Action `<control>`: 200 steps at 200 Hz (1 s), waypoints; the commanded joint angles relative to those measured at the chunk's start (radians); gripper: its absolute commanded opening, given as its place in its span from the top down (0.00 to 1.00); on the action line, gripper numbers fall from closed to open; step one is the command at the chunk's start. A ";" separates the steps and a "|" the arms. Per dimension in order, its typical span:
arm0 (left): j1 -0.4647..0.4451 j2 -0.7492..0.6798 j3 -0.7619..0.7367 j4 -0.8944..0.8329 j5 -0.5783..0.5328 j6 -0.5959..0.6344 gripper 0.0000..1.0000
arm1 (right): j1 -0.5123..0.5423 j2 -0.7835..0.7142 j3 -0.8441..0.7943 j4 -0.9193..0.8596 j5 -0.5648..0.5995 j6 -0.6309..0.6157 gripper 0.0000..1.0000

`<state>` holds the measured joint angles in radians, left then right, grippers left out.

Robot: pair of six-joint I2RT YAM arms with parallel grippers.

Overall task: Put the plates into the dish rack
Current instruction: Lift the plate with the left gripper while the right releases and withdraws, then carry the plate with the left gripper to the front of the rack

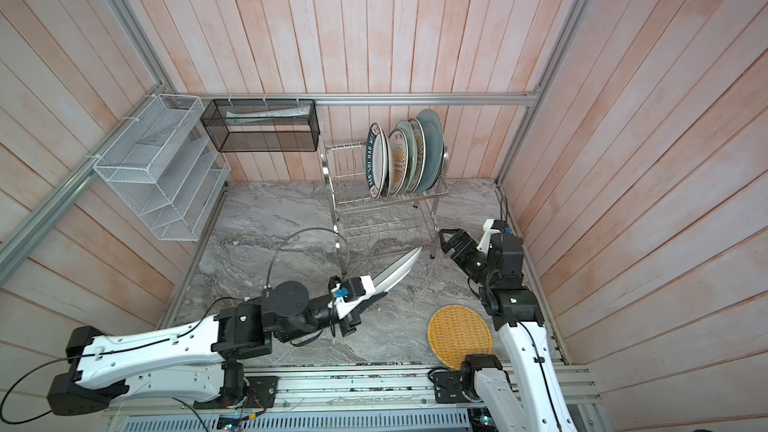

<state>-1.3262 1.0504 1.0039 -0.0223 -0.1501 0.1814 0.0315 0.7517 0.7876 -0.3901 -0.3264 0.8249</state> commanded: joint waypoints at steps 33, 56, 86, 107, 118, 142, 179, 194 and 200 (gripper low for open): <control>-0.001 0.036 0.190 0.348 -0.189 -0.033 1.00 | 0.004 -0.107 -0.096 0.141 -0.087 -0.096 0.02; 0.027 0.134 0.287 0.432 -0.286 -0.009 1.00 | 0.004 -0.157 -0.128 0.169 -0.120 -0.128 0.02; 0.141 0.257 0.411 0.391 -0.324 -0.147 1.00 | 0.005 -0.224 -0.171 0.208 -0.162 -0.140 0.02; 0.193 0.331 0.461 0.405 -0.380 -0.168 1.00 | 0.006 -0.246 -0.176 0.200 -0.177 -0.155 0.02; 0.222 0.359 0.477 0.418 -0.381 -0.178 1.00 | 0.006 -0.248 -0.181 0.196 -0.186 -0.158 0.02; 0.288 0.420 0.525 0.391 -0.407 -0.243 1.00 | 0.005 -0.250 -0.196 0.203 -0.214 -0.155 0.02; 0.363 0.496 0.573 0.376 -0.423 -0.301 1.00 | 0.005 -0.268 -0.219 0.212 -0.240 -0.144 0.02; 0.403 0.530 0.603 0.354 -0.419 -0.317 1.00 | 0.007 -0.276 -0.226 0.208 -0.246 -0.144 0.02; 0.414 0.542 0.616 0.340 -0.416 -0.330 1.00 | 0.006 -0.277 -0.227 0.202 -0.246 -0.145 0.02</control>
<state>-0.9508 1.5627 1.5463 0.3061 -0.5587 -0.0956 0.0322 0.4927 0.5682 -0.2066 -0.5434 0.6868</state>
